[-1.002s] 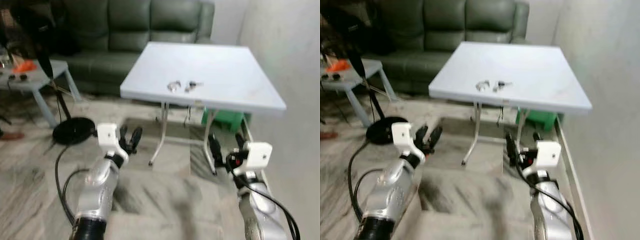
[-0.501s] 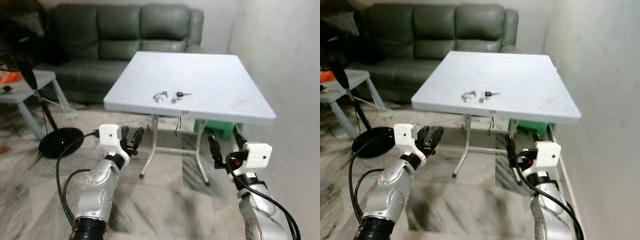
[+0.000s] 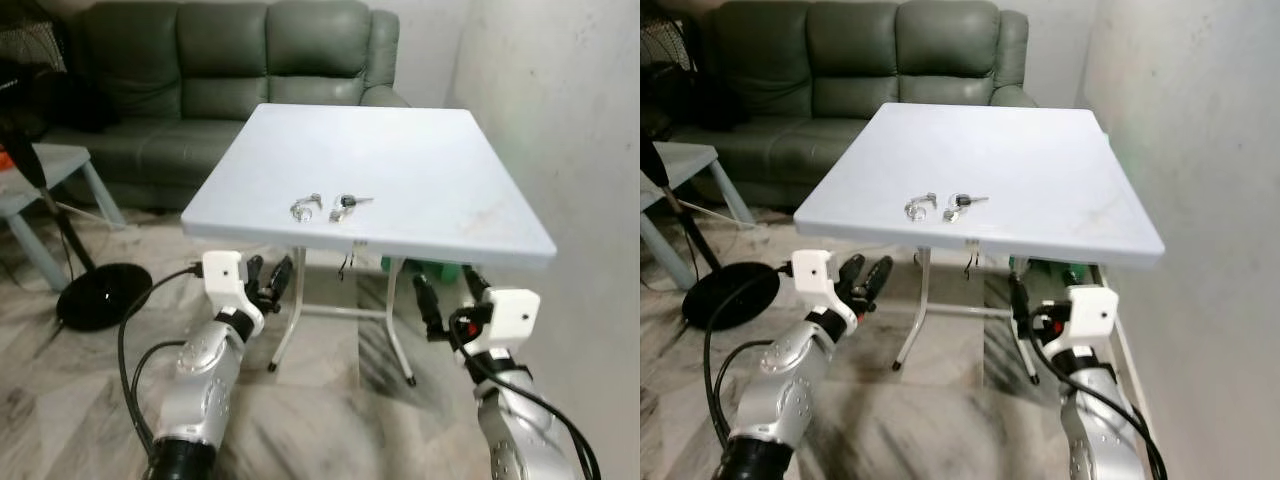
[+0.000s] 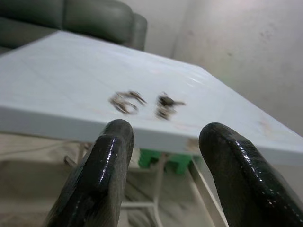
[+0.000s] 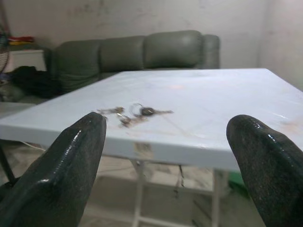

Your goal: Hang keys on a hook

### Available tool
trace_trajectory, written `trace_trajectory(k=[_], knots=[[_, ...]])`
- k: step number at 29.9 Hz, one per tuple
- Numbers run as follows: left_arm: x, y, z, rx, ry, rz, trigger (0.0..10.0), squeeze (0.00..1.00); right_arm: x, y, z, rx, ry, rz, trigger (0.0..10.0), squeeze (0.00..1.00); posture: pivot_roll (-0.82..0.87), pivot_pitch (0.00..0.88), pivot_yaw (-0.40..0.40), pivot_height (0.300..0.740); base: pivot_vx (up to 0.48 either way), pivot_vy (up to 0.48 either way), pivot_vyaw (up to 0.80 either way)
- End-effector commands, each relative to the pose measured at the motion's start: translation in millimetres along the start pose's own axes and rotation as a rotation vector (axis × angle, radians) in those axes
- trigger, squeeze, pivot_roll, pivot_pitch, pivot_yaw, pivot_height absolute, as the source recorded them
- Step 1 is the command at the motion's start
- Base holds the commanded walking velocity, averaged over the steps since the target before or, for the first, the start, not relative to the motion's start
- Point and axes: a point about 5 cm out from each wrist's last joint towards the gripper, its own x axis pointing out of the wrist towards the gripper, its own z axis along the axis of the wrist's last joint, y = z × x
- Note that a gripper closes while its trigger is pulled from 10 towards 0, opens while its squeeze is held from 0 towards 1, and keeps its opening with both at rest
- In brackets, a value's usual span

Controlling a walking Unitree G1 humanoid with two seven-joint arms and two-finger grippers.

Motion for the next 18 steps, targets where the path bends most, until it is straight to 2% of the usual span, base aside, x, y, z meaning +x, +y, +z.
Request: trace_trajectory(k=[1,9,14,18], knots=[[-3.6,10.3,4.1,0.016,-0.007,0.030,10.0,0.00,3.6,9.0,4.1,0.019,-0.017,0.030,10.0,0.00,0.01,0.000,0.002,0.740,0.349,0.000,0.00],[-4.4,9.2,3.2,0.001,-0.008,0.033,10.0,0.00,3.0,8.6,4.0,0.015,-0.012,0.038,10.0,0.00,0.01,0.000,-0.003,0.740,0.345,0.000,0.00],[-5.0,8.0,1.7,-0.022,-0.007,0.035,10.0,0.00,3.0,8.0,4.1,0.013,-0.009,0.042,10.0,0.00,0.01,0.000,-0.007,0.740,0.280,0.298,0.00],[-5.1,7.1,0.5,-0.038,-0.001,0.034,10.0,0.00,3.0,7.9,4.4,0.013,-0.008,0.044,10.0,0.00,0.01,0.000,-0.008,0.740,0.000,0.369,0.00]])
